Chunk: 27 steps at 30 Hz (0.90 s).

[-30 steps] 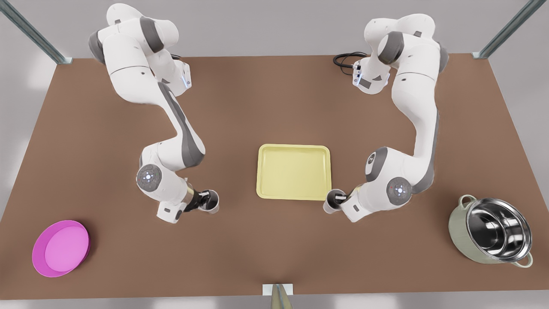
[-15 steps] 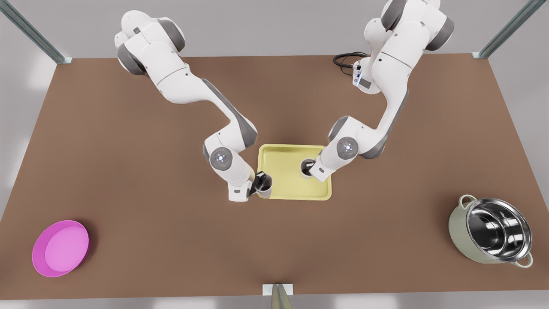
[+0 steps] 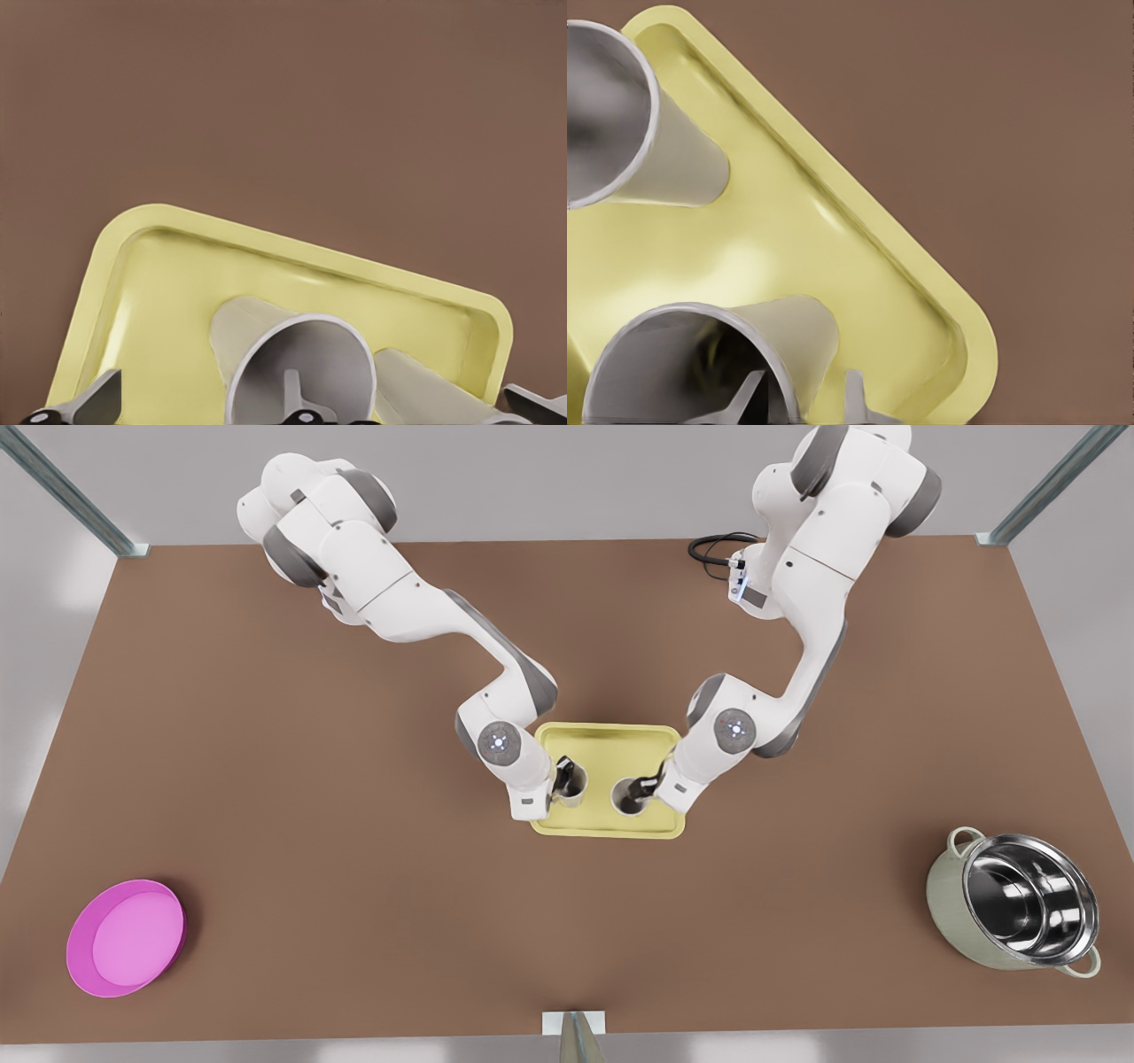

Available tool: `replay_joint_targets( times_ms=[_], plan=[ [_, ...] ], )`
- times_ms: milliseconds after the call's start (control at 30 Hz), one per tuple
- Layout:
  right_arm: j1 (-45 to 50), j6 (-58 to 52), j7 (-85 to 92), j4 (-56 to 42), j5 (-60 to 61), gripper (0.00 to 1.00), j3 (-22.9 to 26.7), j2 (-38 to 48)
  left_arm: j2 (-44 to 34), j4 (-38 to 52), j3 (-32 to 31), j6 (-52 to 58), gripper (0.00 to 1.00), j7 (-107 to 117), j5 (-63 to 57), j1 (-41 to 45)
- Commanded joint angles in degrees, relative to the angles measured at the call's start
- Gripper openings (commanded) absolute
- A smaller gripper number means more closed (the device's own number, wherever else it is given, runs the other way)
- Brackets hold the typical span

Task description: Use both arms to respectively pick up the white IKEA cups from the middle-left and middle-right positions, then place the white IKEA cups onto the middle-middle tray, ensuring that the cups remain upright and do not tip over

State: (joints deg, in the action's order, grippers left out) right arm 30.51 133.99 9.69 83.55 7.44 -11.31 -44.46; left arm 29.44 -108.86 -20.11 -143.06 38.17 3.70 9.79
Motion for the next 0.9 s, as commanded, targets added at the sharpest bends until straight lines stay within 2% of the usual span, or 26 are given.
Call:
replay_joint_targets(
  times_ms=[0,133,167,200,267,300,333,433,467,500,533,600,633,700,767,867],
  plan=[
    [0.0,0.0,-0.3,-0.1,-0.1,1.0,0.0,0.1,-0.1,0.0,-0.4,-0.2,1.0,11.1,-1.8,-0.6],
    [-0.1,0.0,-0.1,-0.7,-0.2,1.0,0.0,0.3,-2.9,0.1,-3.3,4.2,1.0,11.1,-1.8,-3.9],
    [-0.2,0.0,-0.1,-0.8,-0.2,1.0,0.0,0.4,-3.9,0.5,-6.9,7.1,1.0,11.3,-1.8,-7.5],
    [-0.2,-0.9,-0.1,-1.1,-0.2,1.0,0.0,0.7,-6.0,3.3,-7.6,16.0,1.0,11.2,-1.8,-8.6],
    [0.0,-3.6,-0.2,-1.1,-0.2,1.0,0.0,3.1,-6.4,20.5,-7.4,43.6,1.0,7.7,-4.1,-14.1],
    [0.0,-7.0,-0.2,-1.6,-0.2,1.0,0.0,4.9,-6.4,26.9,-7.5,54.5,1.0,-1.6,-9.0,-18.0],
    [-0.1,-10.8,-0.2,-1.9,-0.1,1.0,0.0,7.1,-6.4,29.7,-7.4,58.5,1.0,-7.4,-12.0,-19.8],
    [-2.9,-29.7,-1.2,-7.7,0.1,1.0,0.8,11.6,-6.6,36.1,-7.4,64.1,1.0,-12.3,-14.6,-21.3],
    [-7.8,-32.3,-1.1,-7.9,0.2,1.0,0.7,11.9,-9.8,35.9,-4.8,65.0,1.0,-19.0,-14.4,-18.5],
    [-13.4,-37.1,-1.2,-8.0,-0.5,1.0,1.3,11.5,-13.0,34.7,7.4,66.6,1.0,-28.5,-14.2,-8.3],
    [-16.2,-39.0,-1.2,-7.6,-2.0,1.0,3.9,11.0,-15.1,33.4,10.7,66.5,1.0,-32.5,-12.8,-6.3],
    [-17.1,-39.4,0.0,-7.8,-3.9,1.0,15.9,7.5,-16.9,34.0,11.0,67.2,1.0,-32.5,-8.0,-6.4],
    [-18.6,-39.7,0.0,-8.0,-4.8,1.0,18.2,8.0,-16.8,34.1,11.1,67.5,1.0,-32.5,-7.4,-6.4],
    [-19.0,-44.3,-0.6,-9.7,-10.2,1.0,20.6,9.7,-14.0,36.7,11.0,68.3,1.0,-32.4,-7.2,-6.6],
    [-21.0,-45.3,-0.6,-9.2,-12.3,1.0,20.6,17.2,-13.8,36.7,10.9,68.3,1.0,-32.4,-7.0,-6.5],
    [-21.6,-53.4,-0.2,-6.4,-15.4,1.0,19.9,29.2,-13.8,36.7,11.0,68.3,1.0,-32.5,-6.0,-6.8]
  ],
)
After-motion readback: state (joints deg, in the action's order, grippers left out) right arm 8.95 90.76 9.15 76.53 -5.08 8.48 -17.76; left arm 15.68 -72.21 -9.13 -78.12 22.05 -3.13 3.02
